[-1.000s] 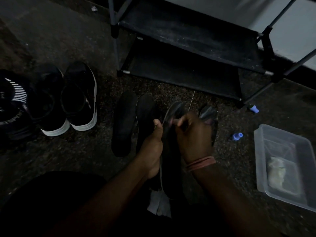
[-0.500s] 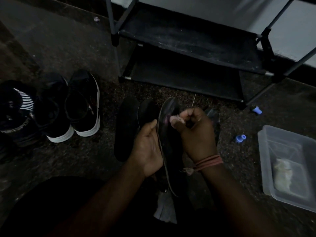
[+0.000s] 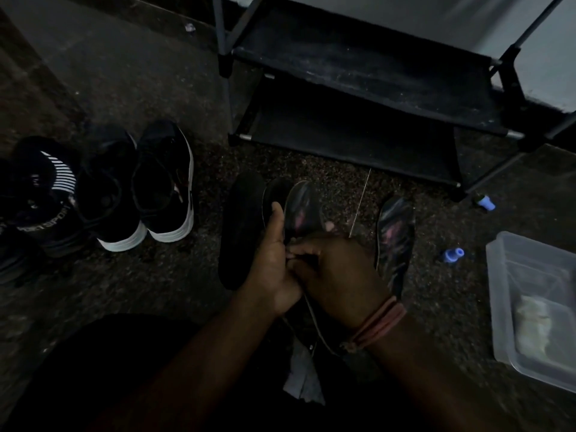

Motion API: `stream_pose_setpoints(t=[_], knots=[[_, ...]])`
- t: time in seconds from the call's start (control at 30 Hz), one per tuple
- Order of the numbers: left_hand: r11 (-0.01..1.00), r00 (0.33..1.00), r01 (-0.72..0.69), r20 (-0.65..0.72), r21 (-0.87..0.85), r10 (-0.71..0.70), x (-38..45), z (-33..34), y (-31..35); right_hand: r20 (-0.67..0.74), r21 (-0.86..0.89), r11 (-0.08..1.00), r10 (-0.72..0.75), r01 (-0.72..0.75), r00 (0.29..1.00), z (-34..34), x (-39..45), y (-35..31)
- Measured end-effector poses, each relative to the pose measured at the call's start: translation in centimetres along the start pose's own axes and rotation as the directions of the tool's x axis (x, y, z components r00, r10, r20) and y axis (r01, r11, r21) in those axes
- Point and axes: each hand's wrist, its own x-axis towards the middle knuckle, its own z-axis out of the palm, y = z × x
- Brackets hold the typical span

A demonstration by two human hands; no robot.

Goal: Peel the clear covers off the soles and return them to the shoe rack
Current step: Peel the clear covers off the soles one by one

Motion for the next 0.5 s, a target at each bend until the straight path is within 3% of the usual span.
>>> stream_pose_setpoints(t=[0.1, 0.2, 0.33, 0.5], knots=[[0.999, 0.999, 0.021, 0.029, 0.031, -0.022, 0.0, -0.1, -0.7, -0.131, 0.065, 0.995, 0.079, -0.071, 0.988, 0.1, 0.0, 0.2], [0.998, 0.999, 0.008, 0.040, 0.061, -0.010, -0.4, 0.1, -1.0, -0.219, 0.023, 0.999, 0.048, -0.044, 0.975, 0.2, 0.3, 1.1], [0.992, 0.998, 0.008, 0.058, 0.124, -0.015, -0.5, 0.4, -1.9, -0.409, -0.034, 0.993, 0.090, -0.113, 0.908, -0.6, 0.7, 3.1], [0.989, 0.996, -0.072, 0.057, 0.133, 0.064, -0.6, 0.3, -1.4, -0.245, -0.027, 1.000, -0.001, -0.006, 0.970, 0.2, 0.3, 0.6]])
